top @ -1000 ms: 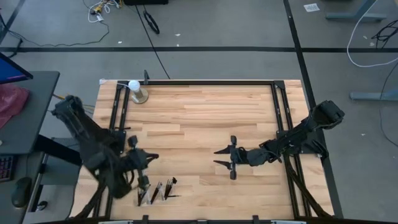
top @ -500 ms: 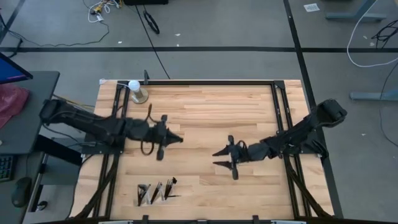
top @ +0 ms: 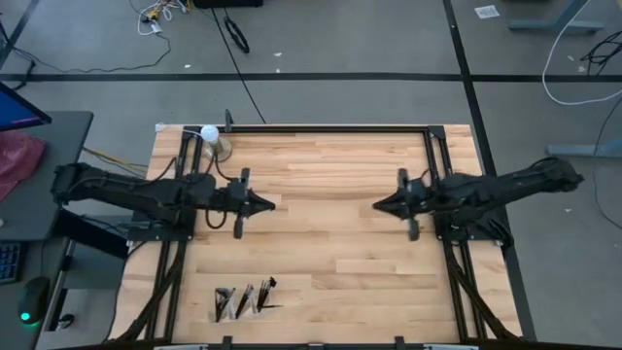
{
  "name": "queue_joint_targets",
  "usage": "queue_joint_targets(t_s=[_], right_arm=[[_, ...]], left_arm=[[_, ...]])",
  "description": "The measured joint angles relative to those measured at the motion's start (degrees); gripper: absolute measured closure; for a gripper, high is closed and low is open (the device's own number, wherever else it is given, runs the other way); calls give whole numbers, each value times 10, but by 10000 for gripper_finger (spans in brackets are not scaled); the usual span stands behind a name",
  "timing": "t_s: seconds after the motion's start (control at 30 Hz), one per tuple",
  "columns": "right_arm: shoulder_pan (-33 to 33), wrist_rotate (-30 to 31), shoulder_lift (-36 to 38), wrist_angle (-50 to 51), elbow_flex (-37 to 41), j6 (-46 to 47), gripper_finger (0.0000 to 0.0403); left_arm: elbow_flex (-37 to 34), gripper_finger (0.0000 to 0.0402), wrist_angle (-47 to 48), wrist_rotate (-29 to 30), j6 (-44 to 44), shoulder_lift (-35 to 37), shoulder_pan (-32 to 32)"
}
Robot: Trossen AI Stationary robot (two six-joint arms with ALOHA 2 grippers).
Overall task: Put items in baskets/containers
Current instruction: Return to Home Position
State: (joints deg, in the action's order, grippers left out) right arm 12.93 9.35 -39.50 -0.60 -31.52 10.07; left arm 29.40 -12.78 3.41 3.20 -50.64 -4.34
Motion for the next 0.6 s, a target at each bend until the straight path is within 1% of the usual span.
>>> queue_joint_targets(t_s=[0.1,0.23,0.4,0.6], right_arm=[[1,0,70,72,0,25,391],[8,0,127,144,0,41,399],[17,0,181,189,0,45,398],[25,1,248,221,3,48,399]], left_arm=[[-33,401,-13,11,4,29,0],[-79,401,-49,18,12,63,0],[-124,399,-75,26,36,89,0],[-148,400,-80,26,55,95,-1]])
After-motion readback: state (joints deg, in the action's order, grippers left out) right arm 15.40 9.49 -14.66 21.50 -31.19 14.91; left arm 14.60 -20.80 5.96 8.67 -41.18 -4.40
